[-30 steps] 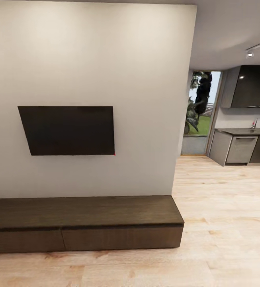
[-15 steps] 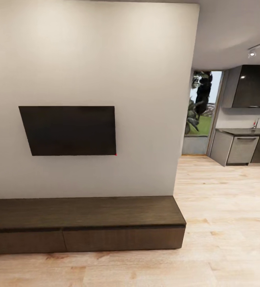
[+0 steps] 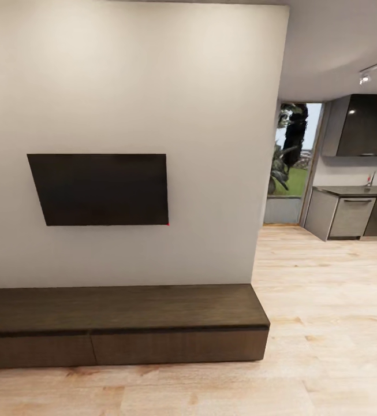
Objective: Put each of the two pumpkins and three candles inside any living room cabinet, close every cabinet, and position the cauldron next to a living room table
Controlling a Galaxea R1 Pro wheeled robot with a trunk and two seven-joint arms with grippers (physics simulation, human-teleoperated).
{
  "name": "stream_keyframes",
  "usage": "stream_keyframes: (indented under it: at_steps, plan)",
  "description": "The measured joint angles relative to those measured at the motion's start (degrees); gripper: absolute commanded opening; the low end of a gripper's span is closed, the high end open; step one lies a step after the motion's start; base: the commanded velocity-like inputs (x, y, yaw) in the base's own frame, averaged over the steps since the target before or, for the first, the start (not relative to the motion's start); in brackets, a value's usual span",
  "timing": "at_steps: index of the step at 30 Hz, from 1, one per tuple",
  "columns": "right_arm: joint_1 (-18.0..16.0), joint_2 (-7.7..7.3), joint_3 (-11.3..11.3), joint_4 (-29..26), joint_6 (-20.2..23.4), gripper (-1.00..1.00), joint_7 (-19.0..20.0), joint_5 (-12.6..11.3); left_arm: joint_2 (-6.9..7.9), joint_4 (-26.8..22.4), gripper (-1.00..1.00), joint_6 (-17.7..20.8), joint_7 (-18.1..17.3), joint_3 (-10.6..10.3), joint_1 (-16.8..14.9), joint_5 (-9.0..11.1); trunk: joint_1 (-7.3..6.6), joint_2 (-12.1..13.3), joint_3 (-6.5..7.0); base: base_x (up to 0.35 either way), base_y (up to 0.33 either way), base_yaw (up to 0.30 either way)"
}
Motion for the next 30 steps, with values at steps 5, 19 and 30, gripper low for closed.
stream_keyframes:
  at_steps: [5, 19, 30]
  plan:
    - [-0.04, 0.03, -0.07, -3.92, 0.44, 1.0, -0.53, -0.08, -1.78, -2.17, 1.0, 1.0, 0.16, -0.14, -0.08, 0.01, 0.0, 0.0, 0.0, 0.0, 0.0, 0.0]
    - [-3.67, 0.3, -0.34, -37.49, 21.12, 1.0, -4.24, -0.06, -6.01, -20.3, 1.0, 13.18, 0.7, -0.23, -4.0, -0.13, 0.0, 0.01, 0.02, 0.0, 0.0, 0.0]
    - [-8.97, 1.62, 0.1, -40.05, 22.11, 1.0, -9.6, -0.03, -6.7, -16.75, 1.0, 13.29, 4.09, 0.0, -9.01, -0.03, 0.0, 0.0, 0.0, 0.0, 0.0, 0.0]
